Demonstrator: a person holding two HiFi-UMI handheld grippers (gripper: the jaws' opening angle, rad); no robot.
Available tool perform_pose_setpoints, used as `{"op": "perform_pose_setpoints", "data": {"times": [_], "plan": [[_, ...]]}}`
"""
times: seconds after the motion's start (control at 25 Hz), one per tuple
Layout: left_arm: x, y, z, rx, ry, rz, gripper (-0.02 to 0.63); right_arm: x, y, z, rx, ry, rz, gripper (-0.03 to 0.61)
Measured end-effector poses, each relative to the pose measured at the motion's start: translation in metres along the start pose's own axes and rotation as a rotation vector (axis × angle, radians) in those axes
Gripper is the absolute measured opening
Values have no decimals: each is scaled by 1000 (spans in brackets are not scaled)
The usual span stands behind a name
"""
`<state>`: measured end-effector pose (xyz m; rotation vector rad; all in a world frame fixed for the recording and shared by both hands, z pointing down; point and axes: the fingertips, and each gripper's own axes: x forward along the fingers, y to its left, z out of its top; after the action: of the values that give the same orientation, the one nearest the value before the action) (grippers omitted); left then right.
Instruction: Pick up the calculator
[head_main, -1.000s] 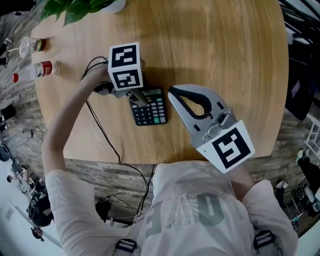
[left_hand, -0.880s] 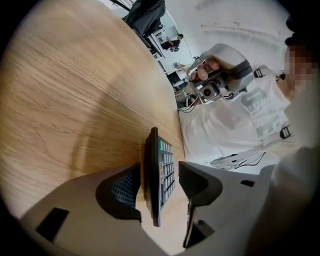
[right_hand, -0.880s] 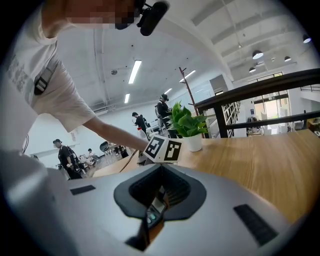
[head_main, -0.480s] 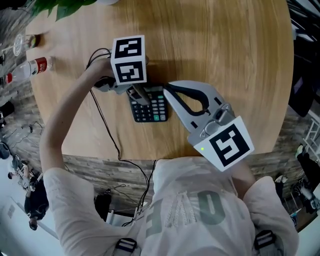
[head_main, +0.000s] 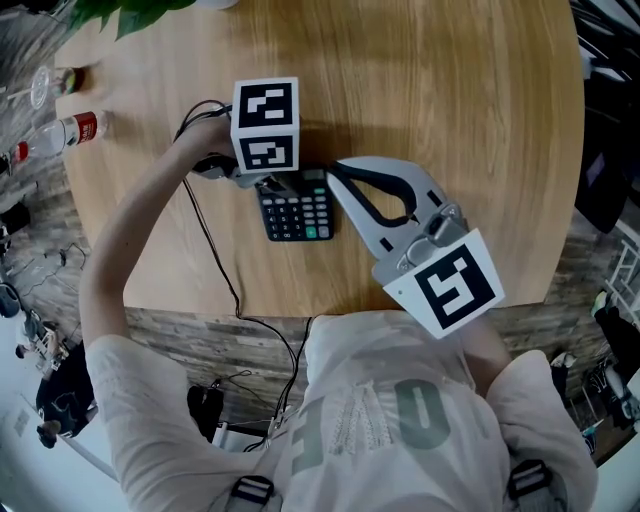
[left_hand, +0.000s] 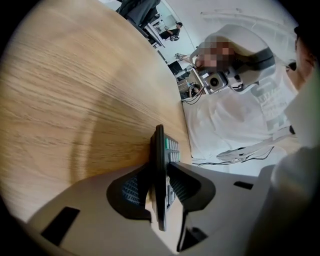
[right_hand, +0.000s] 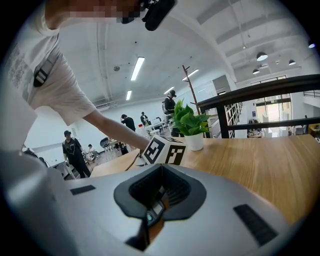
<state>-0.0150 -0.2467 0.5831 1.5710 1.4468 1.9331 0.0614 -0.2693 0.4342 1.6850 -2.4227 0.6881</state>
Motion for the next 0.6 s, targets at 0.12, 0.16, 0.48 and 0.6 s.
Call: {"op": "perform_pose_setpoints", "data": {"times": [0.12,0.16,0.48,0.6], "plan": [[1,1,5,0,-16,21,121,-6,0,2,-12,-6,-2,18],[1,1,7,4,-23,33,121,-9,0,2,-18,-10,-3,18],[-18,-13,10,71,-71,244,115,-27,15,17,-91,-50,-4,18],[-33,-19,8,104,-68,382,115,-36,28,24,-132,-72,-6,18]]}}
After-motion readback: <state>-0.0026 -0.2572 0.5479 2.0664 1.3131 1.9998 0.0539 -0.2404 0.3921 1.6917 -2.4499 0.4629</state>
